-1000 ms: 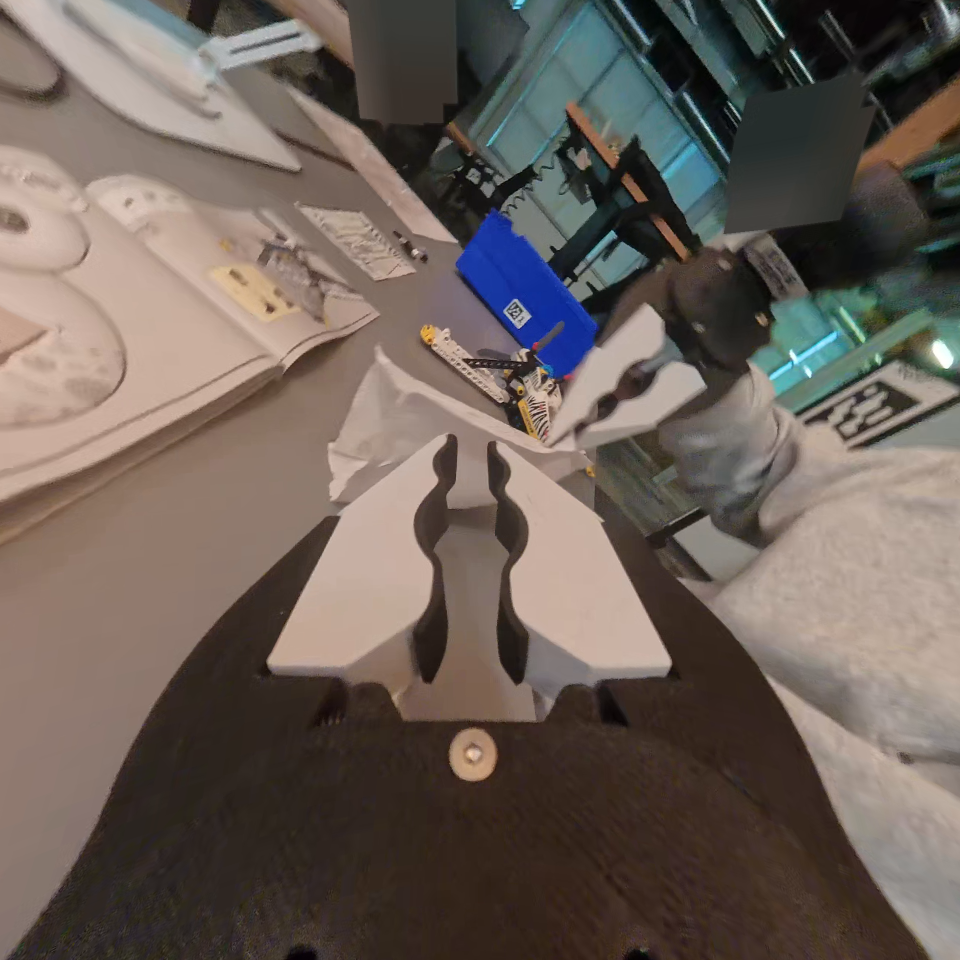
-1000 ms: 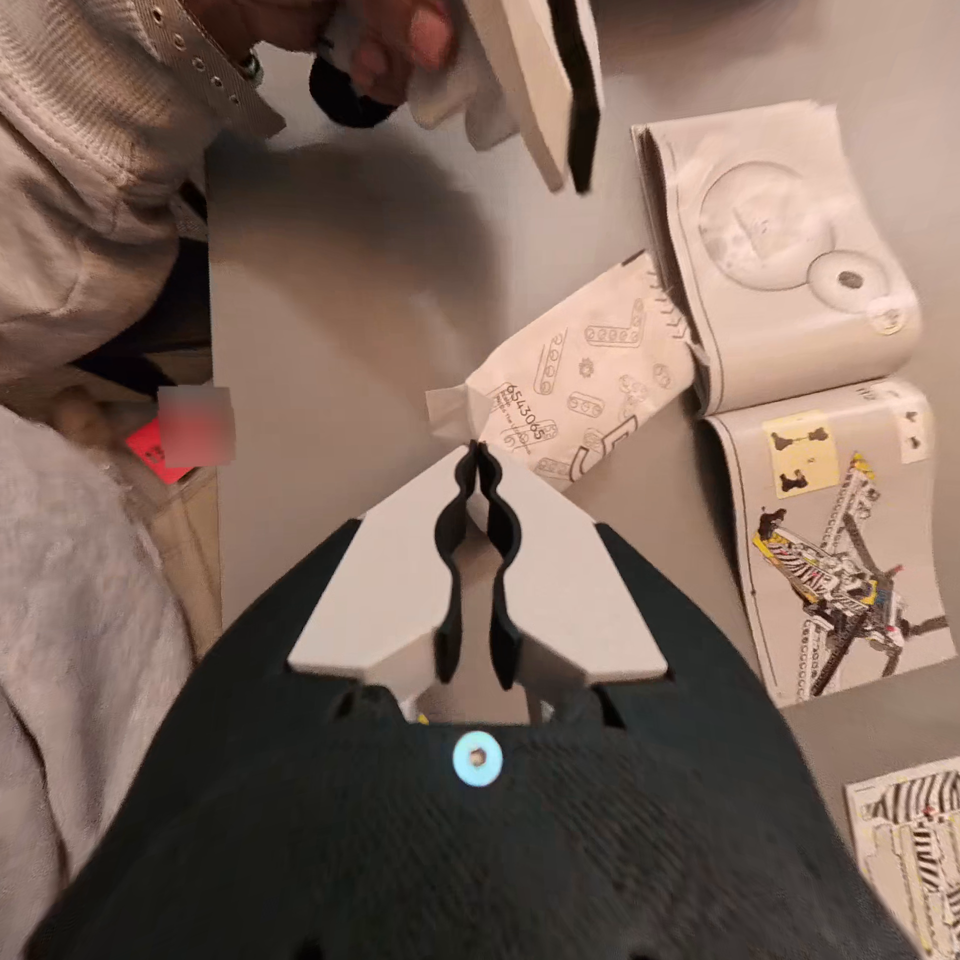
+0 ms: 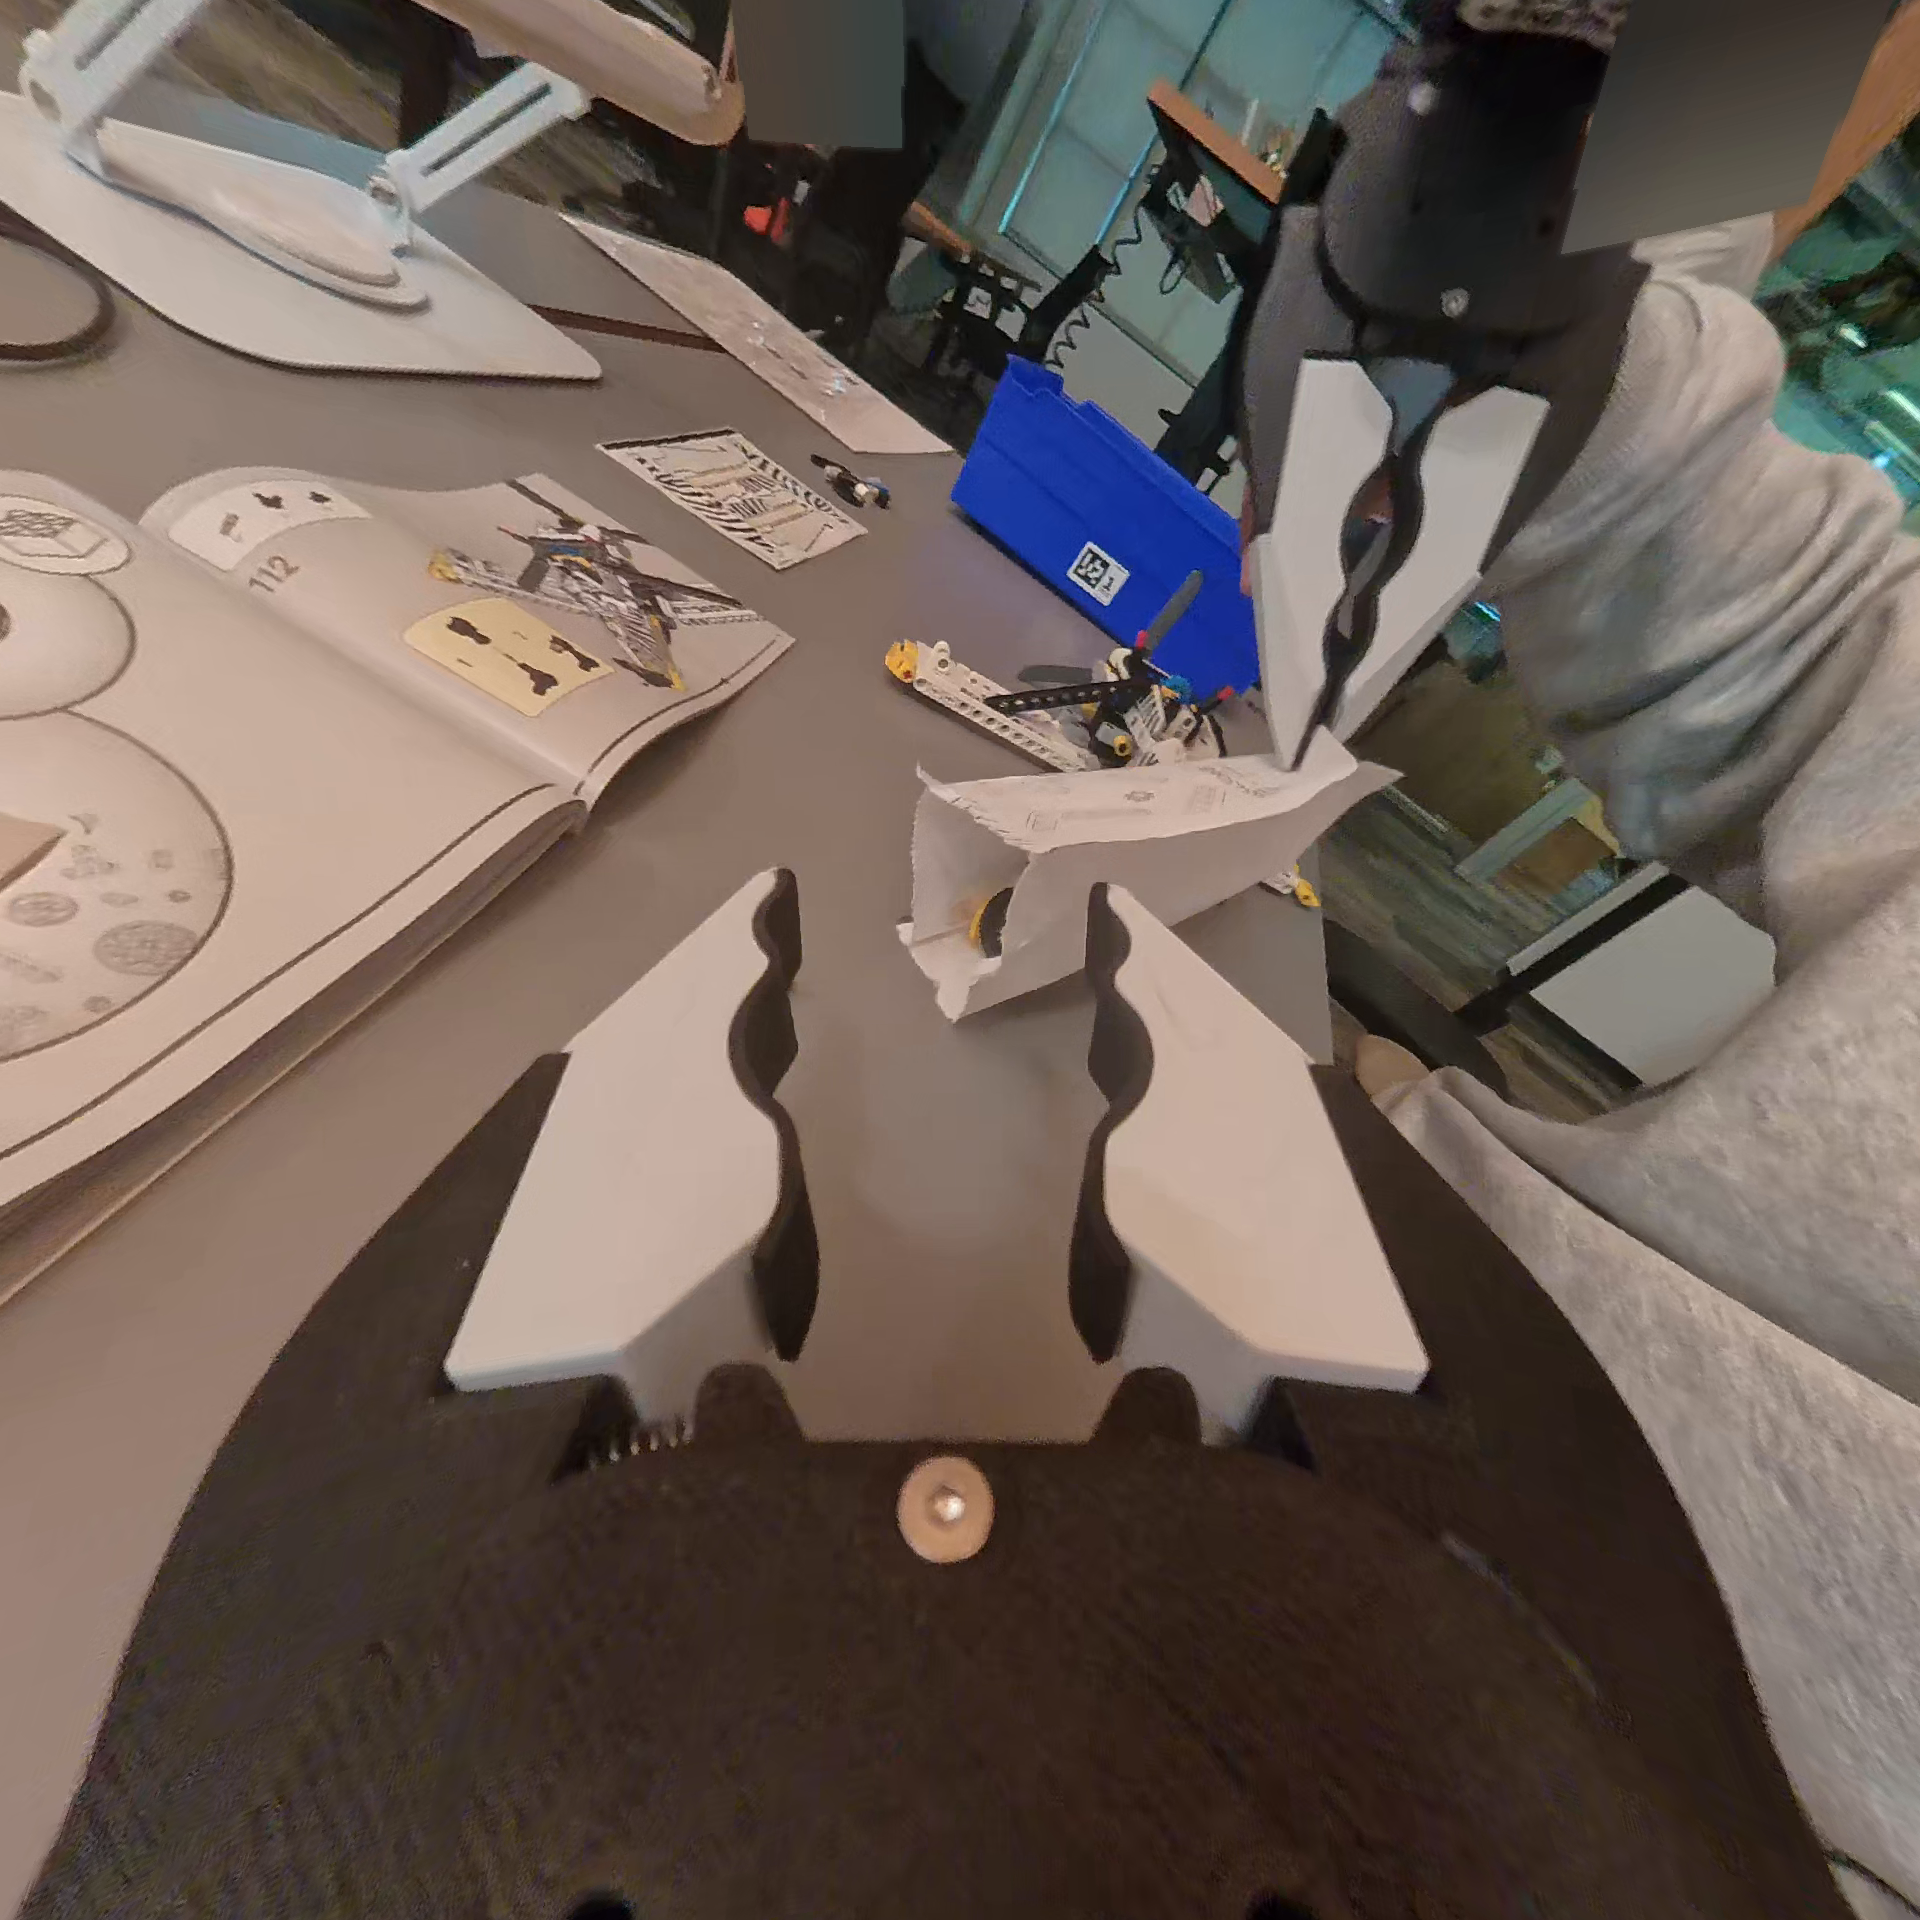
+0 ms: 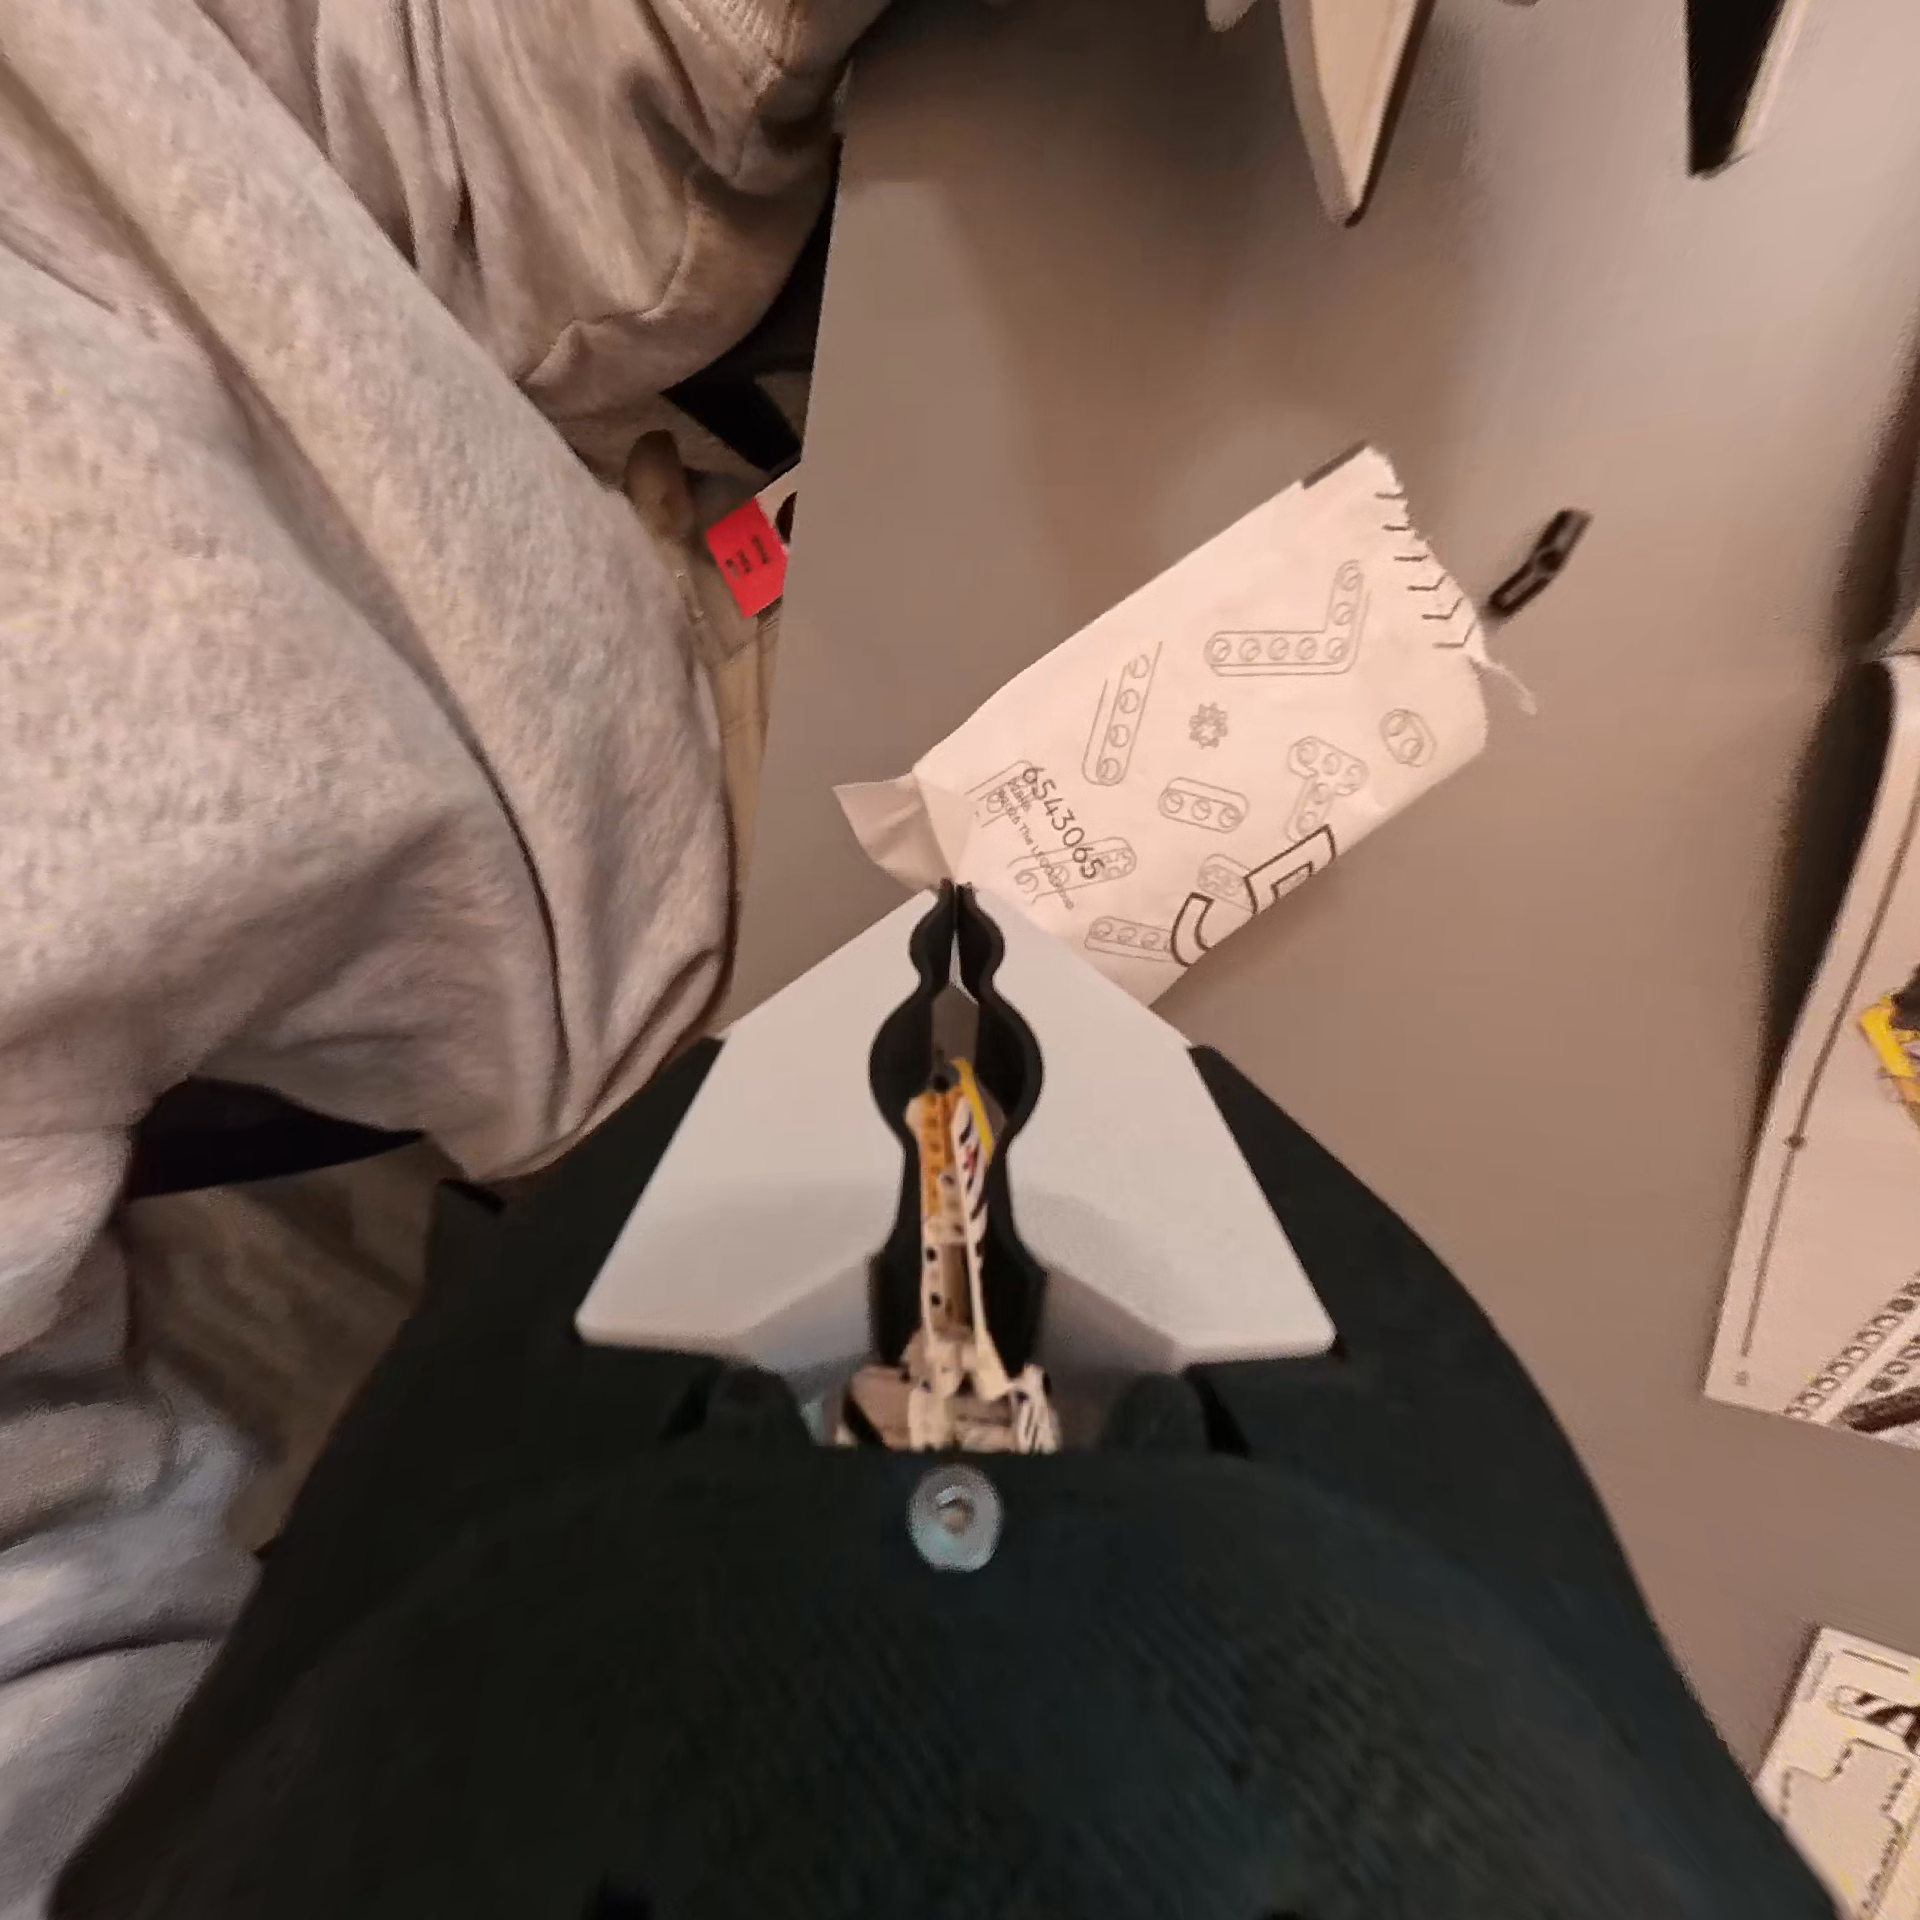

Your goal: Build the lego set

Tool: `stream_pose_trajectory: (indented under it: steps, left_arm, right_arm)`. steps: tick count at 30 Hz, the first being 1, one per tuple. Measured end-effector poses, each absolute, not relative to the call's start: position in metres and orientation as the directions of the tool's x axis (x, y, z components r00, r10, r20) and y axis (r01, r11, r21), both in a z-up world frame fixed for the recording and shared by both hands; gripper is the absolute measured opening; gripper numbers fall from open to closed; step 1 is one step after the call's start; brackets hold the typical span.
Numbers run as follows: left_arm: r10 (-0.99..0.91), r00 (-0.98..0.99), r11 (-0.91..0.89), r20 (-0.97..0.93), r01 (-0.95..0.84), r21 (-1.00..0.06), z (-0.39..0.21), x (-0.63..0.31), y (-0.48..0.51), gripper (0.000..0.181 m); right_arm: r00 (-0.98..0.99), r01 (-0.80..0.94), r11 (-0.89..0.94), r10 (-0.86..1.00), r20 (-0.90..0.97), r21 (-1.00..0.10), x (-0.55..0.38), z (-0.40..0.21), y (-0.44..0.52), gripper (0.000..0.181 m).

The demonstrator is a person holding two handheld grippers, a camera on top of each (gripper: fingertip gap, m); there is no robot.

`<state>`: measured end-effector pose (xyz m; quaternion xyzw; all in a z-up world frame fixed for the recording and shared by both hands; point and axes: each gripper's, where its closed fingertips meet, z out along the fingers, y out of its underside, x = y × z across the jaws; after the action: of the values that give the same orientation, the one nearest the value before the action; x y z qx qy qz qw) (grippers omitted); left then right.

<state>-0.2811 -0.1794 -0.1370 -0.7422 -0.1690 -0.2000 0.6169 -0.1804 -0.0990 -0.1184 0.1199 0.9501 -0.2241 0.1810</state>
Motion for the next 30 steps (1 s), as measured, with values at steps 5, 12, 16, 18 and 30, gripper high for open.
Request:
stream_pose_trajectory:
  steps: [5,12,16,18,30]
  left_arm:
    - [-0.134,0.911,-0.084,0.391,0.382,-0.92,-0.104,-0.261,-0.179,0.057]
    - [-0.138,0.931,-0.079,0.338,0.33,-0.941,-0.098,-0.253,-0.166,0.059]
    - [-0.061,0.912,-0.12,0.405,0.396,-0.91,-0.117,-0.271,-0.174,0.057]
    - [-0.029,0.888,-0.111,0.459,0.454,-0.884,-0.123,-0.282,-0.183,0.056]
    - [0.088,0.811,0.015,0.578,0.579,-0.815,-0.131,-0.322,-0.21,0.046]
  right_arm:
    - [-0.82,0.336,0.902,0.138,-0.556,-0.272,-0.178,-0.108,-0.095,0.0]
    - [-0.669,0.365,0.923,0.169,-0.724,-0.121,-0.214,-0.106,-0.108,0.0]
    - [-0.593,0.371,0.927,0.193,-0.781,-0.052,-0.233,-0.107,-0.118,0.0]
    - [-0.571,0.379,0.925,0.204,-0.795,-0.036,-0.242,-0.109,-0.122,0.0]
    - [-0.513,0.427,0.904,0.242,-0.824,-0.001,-0.271,-0.111,-0.13,0.0]
